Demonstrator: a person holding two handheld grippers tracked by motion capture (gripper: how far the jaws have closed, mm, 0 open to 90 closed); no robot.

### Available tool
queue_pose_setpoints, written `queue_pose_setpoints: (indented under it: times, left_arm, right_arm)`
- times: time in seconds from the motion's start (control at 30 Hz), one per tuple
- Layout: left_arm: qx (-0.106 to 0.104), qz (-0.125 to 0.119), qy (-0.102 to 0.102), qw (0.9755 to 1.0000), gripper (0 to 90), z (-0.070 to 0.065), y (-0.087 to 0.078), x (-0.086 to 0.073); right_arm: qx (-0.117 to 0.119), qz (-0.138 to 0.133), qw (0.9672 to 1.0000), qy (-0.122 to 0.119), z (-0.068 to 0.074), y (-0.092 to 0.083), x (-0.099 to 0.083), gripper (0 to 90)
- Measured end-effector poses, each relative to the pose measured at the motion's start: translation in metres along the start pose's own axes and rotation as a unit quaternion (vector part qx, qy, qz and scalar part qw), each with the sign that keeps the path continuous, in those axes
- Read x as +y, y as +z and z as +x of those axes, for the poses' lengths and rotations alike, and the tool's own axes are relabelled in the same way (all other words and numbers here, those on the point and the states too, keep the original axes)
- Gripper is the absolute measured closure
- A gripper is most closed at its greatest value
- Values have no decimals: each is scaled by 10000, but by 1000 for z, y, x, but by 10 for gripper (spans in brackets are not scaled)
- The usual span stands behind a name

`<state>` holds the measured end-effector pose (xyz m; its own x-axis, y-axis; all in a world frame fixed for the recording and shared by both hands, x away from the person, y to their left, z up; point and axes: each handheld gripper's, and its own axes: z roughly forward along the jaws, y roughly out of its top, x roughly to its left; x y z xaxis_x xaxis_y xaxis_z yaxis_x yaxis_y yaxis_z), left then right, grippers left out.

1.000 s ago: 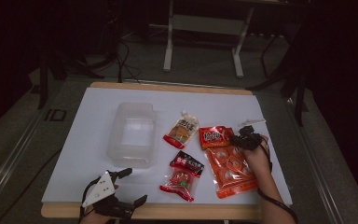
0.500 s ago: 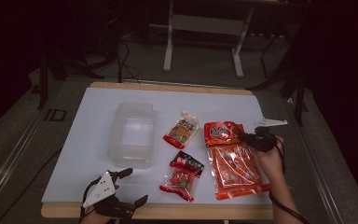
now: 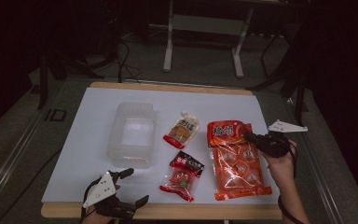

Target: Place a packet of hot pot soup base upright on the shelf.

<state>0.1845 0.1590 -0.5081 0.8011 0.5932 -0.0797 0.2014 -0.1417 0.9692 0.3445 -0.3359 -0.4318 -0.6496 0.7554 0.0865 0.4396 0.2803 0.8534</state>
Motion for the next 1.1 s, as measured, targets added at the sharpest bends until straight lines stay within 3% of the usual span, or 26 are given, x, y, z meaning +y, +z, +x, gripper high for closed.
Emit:
queue_pose_setpoints:
  times: [0.3,0.4,0.6,0.93,1.1]
  left_arm:
    - [-150,-28,-54,9999,21,-7,2,3]
    - [-186,-25,-50,9998,22,-9,3,5]
    - [-206,-19,-24,9998,22,-11,3,6]
    - [-167,-56,-58,9998,22,-8,2,7]
    - [-228,-65,35,9997,22,-10,7,12]
  right_arm:
    - [239,-359,9990,-76,11,-28,0,875]
    - [145,-526,9984,-155,18,-37,-3,875]
    - [376,-744,9964,-119,22,-54,-5,876]
    - [481,-1023,9926,-441,42,-75,8,875]
    - [539,-1245,9888,-624,54,-89,23,876]
